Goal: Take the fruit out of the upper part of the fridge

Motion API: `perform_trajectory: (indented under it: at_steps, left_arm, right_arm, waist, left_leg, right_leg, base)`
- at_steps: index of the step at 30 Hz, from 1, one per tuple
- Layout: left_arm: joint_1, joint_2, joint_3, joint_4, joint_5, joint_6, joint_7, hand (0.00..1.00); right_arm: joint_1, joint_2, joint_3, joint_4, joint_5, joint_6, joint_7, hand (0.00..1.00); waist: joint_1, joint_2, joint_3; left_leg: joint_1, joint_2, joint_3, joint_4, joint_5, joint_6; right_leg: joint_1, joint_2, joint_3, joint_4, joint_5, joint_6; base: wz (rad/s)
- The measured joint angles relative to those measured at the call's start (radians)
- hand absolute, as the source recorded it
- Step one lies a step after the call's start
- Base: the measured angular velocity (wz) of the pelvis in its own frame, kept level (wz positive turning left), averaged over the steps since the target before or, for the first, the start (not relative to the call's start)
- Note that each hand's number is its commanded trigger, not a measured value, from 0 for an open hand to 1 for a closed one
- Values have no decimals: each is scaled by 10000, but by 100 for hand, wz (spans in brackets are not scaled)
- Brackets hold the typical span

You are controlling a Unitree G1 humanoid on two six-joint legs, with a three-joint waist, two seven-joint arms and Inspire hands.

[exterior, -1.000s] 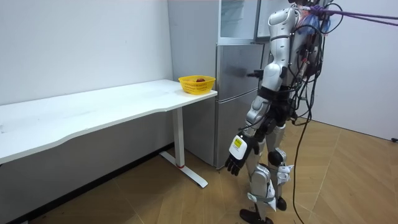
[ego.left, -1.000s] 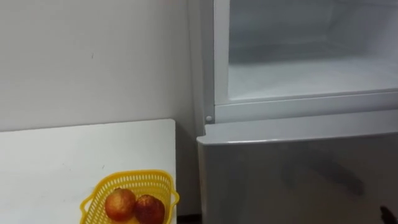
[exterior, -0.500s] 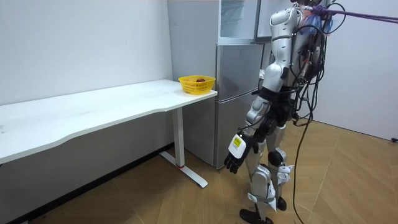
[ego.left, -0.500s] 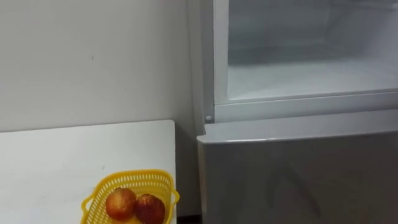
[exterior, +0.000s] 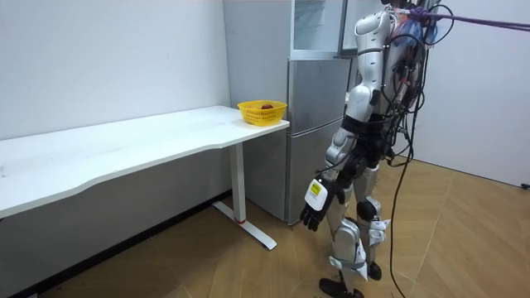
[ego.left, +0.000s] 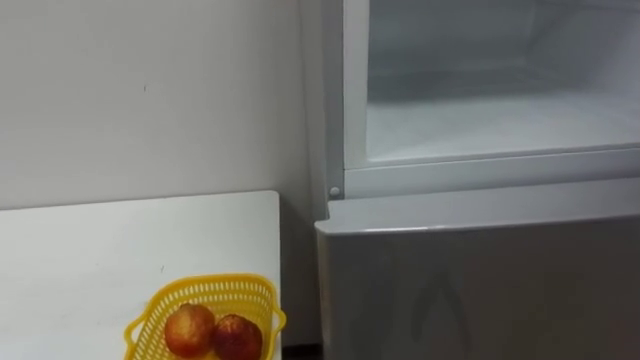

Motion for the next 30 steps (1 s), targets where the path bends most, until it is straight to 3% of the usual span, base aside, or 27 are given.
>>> perform_trajectory:
  at_steps: [7, 14, 17, 19, 27, 30]
  left_arm:
    - [-30, 4, 170, -50, 357, 491, -521, 0]
    - [-30, -27, 364, -47, 540, 781, -607, 0]
    - [-10, -26, 526, -54, 535, 930, -611, 0]
    - [53, -121, 1238, -53, 562, 941, -607, 0]
    - [361, -127, 2349, -461, 551, 923, -459, 0]
    - [305, -133, 2684, -458, 537, 898, -330, 0]
  right_arm:
    - [-219, 15, -117, 863, 1255, 519, 881, 0]
    - [-641, 88, -543, 1959, 3789, 1045, 1346, 0]
    - [-614, 178, -1263, 2328, 6150, 1269, 1397, 0]
    - [-600, 251, -2301, 2564, 8065, 1442, 1448, 0]
    - [-614, 225, -5277, 2622, 13097, 1603, 1165, 0]
    - [-763, 206, -6398, 2585, 14098, 1595, 897, 0]
  waist:
    - [169, -93, 34]
    - [111, -85, 33]
    - [4, -71, 36]
    - [-228, -58, 30]
    - [-965, -52, -66]
    - [-1151, -78, -106]
  left_leg:
    - [79, -6, -112, 24, 0, 0]
    - [45, -18, -373, 39, -5, 4]
    - [79, -19, -472, 41, -5, 2]
    - [60, -21, -528, 61, -7, -1]
    - [44, -22, -479, 172, -7, -2]
    - [78, -17, -460, 211, -6, -1]
  right_leg:
    - [49, -8, -11, -25, -2, 3]
    - [94, -14, -136, 30, -12, 1]
    - [190, -4, -230, 0, -15, -2]
    - [219, -5, -315, -3, -26, -12]
    - [193, -29, -316, 43, -60, -20]
    - [214, -26, -277, 74, -65, -27]
  base:
    - [0]
    - [5]
    - [10]
    - [10]
    - [1]
    - [-1]
